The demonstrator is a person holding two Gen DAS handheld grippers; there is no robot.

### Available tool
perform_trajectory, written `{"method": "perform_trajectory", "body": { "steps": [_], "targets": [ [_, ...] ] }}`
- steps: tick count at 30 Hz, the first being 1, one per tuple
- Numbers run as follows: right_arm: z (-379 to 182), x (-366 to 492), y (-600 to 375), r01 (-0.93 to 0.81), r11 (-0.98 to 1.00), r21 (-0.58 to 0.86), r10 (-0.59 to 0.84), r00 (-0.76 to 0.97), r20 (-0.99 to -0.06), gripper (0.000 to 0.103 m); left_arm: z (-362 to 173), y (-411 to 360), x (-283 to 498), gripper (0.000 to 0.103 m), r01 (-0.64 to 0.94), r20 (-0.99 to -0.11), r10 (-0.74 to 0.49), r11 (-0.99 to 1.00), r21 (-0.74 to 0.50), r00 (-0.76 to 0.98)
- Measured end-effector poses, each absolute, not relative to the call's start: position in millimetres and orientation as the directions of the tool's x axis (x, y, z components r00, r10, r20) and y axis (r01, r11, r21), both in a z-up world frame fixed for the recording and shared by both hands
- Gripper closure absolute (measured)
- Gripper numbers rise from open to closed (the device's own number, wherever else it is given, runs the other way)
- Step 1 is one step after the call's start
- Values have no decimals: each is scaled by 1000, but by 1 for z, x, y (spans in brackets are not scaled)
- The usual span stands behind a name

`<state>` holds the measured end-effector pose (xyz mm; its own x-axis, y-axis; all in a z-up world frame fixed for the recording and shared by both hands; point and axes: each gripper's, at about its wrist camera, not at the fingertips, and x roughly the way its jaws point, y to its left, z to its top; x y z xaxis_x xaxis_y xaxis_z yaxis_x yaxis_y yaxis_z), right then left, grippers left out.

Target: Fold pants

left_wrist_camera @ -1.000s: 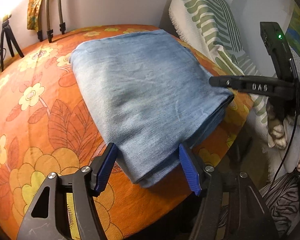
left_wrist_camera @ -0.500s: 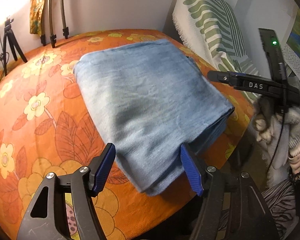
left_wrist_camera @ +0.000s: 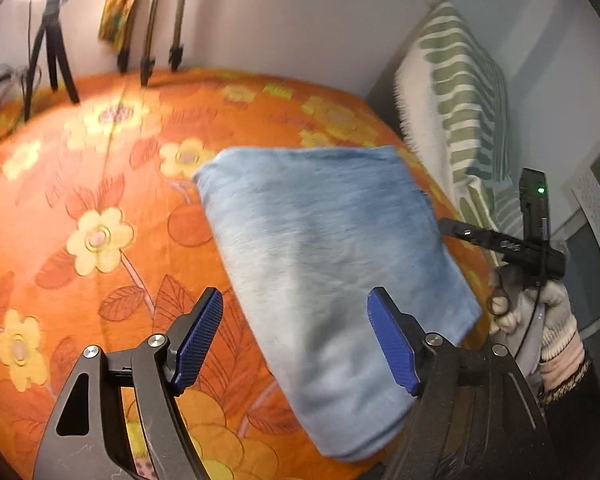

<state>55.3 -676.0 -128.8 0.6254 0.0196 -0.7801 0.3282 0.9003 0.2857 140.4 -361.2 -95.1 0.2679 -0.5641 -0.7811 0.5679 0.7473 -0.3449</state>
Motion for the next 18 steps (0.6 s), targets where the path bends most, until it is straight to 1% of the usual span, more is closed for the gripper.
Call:
{"method": "perform_trajectory", "body": {
  "steps": [4,12,18],
  "targets": [
    [-138,69,-682,288,867,405,149,627,-765,1,-113,-365,157,28,519,-794,-572,752,-407,207],
    [-150,99,-669,228,909,350,161,584,-796,2,-140,-378,173,28,486,-805,-567,761,-430,176],
    [-161,106,-671,192,900,391,212,590,-779,0,-142,-383,178,28,506,-798,-566,760,-409,206]
  ]
}}
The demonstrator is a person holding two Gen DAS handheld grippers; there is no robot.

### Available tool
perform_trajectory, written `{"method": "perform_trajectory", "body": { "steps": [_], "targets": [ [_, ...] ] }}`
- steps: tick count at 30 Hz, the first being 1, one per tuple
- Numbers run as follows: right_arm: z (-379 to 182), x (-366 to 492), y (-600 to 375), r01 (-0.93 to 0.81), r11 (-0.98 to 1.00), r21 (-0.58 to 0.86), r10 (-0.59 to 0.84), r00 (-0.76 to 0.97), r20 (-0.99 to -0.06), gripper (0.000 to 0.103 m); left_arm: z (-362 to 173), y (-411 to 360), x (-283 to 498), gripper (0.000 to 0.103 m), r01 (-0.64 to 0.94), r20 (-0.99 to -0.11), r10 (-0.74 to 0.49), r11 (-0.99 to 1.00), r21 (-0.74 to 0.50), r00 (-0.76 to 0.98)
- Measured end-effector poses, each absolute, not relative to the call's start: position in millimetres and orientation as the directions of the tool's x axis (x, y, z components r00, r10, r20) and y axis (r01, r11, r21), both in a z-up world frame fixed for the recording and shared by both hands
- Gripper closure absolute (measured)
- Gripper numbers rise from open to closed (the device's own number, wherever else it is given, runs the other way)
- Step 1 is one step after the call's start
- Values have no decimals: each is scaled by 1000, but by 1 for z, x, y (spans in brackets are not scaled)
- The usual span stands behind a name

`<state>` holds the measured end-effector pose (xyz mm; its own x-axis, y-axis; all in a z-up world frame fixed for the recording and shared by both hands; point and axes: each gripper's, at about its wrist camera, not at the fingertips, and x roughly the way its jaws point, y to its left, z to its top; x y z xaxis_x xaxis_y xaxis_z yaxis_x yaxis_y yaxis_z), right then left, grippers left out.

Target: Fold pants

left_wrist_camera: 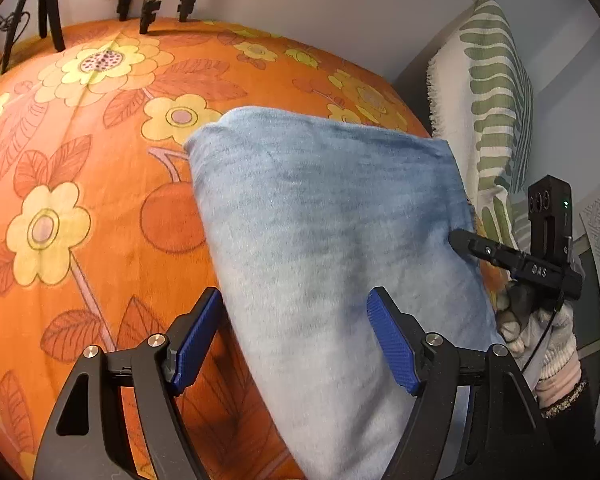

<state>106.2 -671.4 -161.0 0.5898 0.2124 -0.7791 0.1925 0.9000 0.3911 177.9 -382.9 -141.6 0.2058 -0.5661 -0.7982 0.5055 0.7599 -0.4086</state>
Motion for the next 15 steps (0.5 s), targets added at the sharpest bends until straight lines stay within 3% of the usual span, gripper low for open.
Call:
{"method": "perform_trajectory", "body": {
  "steps": [3,5,6,8,15],
  "targets": [
    [-161,106,-670,179,904,388,212,601,-771,0,-142,-386,178,28,514,-795,-561,765,-389,232],
    [-161,107,-667,161,903,399,228,607,-761,7,-143,-390,176,28,525,-795,-555,765,-372,244],
    [-160,107,-665,157,905,395,226,608,-761,14,-143,-392,176,29,527,-794,-555,765,-370,248],
    [-160,109,-661,121,889,441,288,600,-746,38,-144,-391,178,29,519,-793,-554,769,-372,253],
    [-158,107,-653,144,876,460,293,599,-745,62,-143,-392,178,62,483,-780,-549,793,-372,301]
  ]
}}
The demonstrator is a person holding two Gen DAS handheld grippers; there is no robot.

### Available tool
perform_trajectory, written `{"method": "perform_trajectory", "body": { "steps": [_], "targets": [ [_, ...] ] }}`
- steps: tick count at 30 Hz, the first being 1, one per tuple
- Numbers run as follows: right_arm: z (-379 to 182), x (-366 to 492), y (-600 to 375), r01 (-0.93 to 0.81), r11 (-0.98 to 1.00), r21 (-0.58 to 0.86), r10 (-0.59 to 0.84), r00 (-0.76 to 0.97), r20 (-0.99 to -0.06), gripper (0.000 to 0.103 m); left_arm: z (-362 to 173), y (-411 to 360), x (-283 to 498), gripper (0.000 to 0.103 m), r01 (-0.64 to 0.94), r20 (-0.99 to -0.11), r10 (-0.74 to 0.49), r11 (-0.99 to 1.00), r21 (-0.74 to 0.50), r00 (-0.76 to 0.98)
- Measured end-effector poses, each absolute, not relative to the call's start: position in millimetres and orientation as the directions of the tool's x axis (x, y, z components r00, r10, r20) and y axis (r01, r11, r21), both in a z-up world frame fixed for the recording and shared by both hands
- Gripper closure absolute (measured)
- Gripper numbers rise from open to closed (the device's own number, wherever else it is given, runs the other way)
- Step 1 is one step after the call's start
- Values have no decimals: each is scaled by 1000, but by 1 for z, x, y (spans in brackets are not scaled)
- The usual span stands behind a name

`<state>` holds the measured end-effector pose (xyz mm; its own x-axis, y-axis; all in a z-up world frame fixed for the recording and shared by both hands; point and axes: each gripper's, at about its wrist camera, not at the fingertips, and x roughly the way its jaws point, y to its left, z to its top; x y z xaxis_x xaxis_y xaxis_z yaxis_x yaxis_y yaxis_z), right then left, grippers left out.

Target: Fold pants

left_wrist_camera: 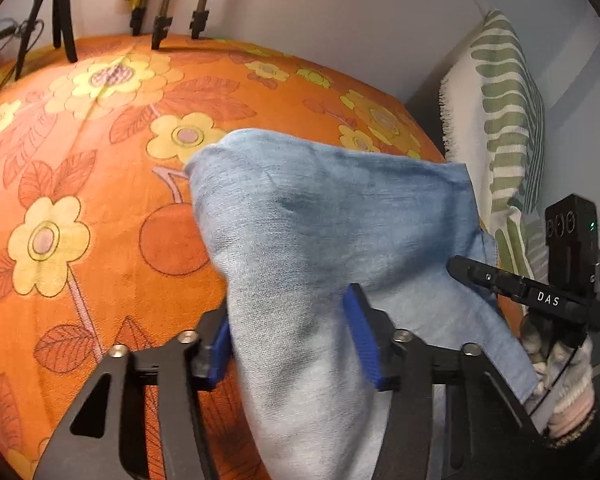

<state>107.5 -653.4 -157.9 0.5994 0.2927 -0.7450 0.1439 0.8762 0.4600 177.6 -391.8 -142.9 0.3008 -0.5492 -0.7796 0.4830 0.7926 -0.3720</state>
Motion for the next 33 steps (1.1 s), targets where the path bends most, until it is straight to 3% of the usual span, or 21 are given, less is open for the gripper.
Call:
{"method": "perform_trajectory", "body": {
  "steps": [4,10,33],
  "targets": [
    [-142,105,-638,180,915,362,191,596,-780,80,-133,-391,173,76,502,-770,-551,789,-354,323],
    [-117,93,-630,198,919,341,147,631,-762,87,-118,-388,165,83,518,-751,-564,780,-350,342],
    [-33,71,-576,172,954,245,35,749,-661,92,-50,-378,163,88,577,-669,-606,754,-313,430]
  ]
}}
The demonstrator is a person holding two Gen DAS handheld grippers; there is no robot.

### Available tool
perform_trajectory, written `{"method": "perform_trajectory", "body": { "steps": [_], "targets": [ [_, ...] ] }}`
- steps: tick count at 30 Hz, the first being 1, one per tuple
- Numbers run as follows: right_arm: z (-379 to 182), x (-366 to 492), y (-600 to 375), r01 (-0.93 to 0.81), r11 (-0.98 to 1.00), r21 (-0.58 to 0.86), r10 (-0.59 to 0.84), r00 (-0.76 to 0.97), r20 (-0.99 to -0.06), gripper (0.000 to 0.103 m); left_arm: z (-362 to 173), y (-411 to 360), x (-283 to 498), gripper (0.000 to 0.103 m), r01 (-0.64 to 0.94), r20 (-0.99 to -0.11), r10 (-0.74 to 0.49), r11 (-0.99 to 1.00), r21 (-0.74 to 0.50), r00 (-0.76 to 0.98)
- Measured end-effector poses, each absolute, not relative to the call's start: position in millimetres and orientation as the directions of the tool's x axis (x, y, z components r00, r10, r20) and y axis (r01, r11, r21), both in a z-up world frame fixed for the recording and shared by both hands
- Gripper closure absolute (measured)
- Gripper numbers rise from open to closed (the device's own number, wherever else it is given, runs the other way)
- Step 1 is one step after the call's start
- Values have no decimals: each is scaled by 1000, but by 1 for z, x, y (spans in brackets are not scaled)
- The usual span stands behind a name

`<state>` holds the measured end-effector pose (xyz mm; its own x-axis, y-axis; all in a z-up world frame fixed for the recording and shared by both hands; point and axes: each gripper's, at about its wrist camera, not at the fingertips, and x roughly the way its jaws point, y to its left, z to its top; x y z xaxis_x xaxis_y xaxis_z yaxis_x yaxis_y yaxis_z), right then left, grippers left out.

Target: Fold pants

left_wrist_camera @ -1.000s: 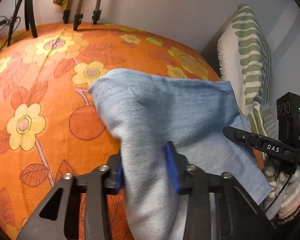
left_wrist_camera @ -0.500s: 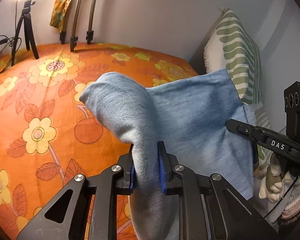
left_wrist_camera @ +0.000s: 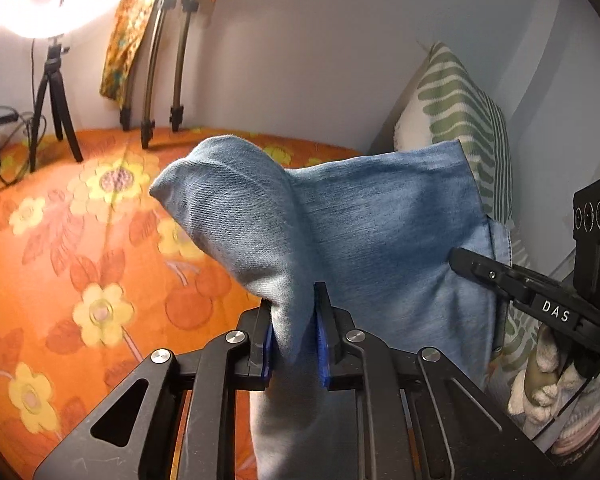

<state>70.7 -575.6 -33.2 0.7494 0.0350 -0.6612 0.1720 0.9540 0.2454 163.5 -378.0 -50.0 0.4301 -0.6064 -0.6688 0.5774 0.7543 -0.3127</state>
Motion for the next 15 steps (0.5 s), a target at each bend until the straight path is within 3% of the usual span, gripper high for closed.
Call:
{"method": "perform_trajectory", "body": {
  "steps": [15],
  "targets": [
    [2,156,-599,154,958,240,18,807,-590,93,-16,-402,247,89,594,-614,-593,768,-237,522]
  ]
}}
